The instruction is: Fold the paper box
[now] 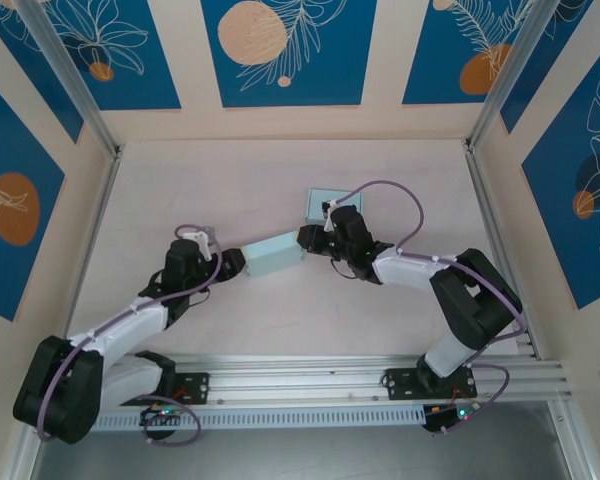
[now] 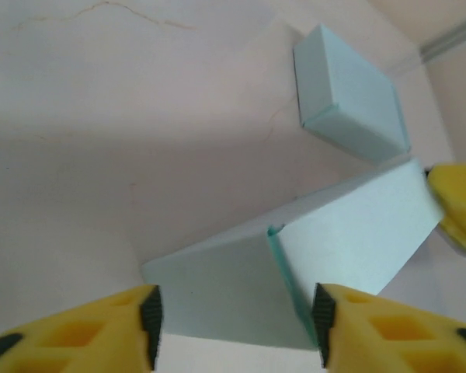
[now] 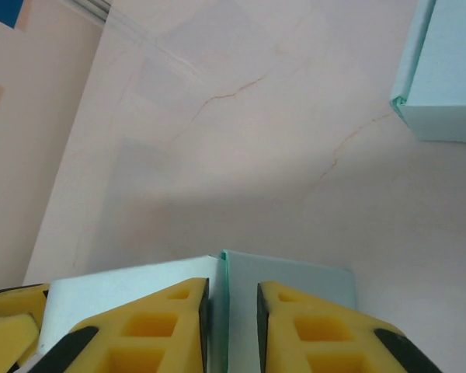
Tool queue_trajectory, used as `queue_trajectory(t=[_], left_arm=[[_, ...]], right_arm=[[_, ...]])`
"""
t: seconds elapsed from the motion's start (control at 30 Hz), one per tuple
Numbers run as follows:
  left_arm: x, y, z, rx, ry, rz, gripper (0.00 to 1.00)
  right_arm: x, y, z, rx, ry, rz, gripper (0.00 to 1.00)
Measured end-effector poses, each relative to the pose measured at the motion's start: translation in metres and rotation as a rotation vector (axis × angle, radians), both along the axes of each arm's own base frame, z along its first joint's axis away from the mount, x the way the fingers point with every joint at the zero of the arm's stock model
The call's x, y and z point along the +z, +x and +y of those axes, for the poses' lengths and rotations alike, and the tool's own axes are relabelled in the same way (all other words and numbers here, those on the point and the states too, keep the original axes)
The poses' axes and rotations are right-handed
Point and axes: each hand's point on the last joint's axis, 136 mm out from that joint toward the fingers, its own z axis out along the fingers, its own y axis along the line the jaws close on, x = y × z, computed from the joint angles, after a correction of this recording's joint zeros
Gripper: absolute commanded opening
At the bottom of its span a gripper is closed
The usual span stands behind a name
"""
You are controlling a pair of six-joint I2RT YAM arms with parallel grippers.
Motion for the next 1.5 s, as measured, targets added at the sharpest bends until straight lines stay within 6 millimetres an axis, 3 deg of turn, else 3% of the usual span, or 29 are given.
queue_trajectory(t=[0.2,0.37,0.5,0.77,0.93,1.27,1.37,1.5], left_arm=[[0.013,-0.014,-0.005,-0.181,0.143,-0.126,0.86],[0.051,-0.010,-0.017,-0.339,0.252,-0.344,0.99],[0.066,-0.008,-0.033,-0.501,0.332,-0.450,1.00],[0.070,0.009,-0.048,-0.764,0.529,-0.528,1.00],[0.062,0.014,-0.061,-0.915,0.573,-0.518,0.98],[0.023,0.007,-0.081,-1.134,0.633,-0.404,0.94],[0.009,0.013,-0.083,-1.161,0.661,-0.356,0.89],[-0.005,0.023,-0.082,-1.179,0.720,-0.326,0.72]], right_arm=[[0.001,0.000,-0.003,0.015,-0.063,0.014,0.31],[0.002,-0.001,-0.004,0.033,-0.119,0.038,0.36],[0.001,-0.003,-0.006,0.041,-0.149,0.058,0.45],[0.009,-0.012,-0.017,0.043,-0.194,0.081,0.66],[0.041,-0.016,-0.026,0.028,-0.167,0.029,0.77],[0.099,-0.030,-0.053,-0.037,-0.128,-0.078,0.99],[0.102,-0.038,-0.061,-0.057,-0.124,-0.082,1.00],[0.092,-0.051,-0.075,-0.087,-0.132,-0.056,1.00]])
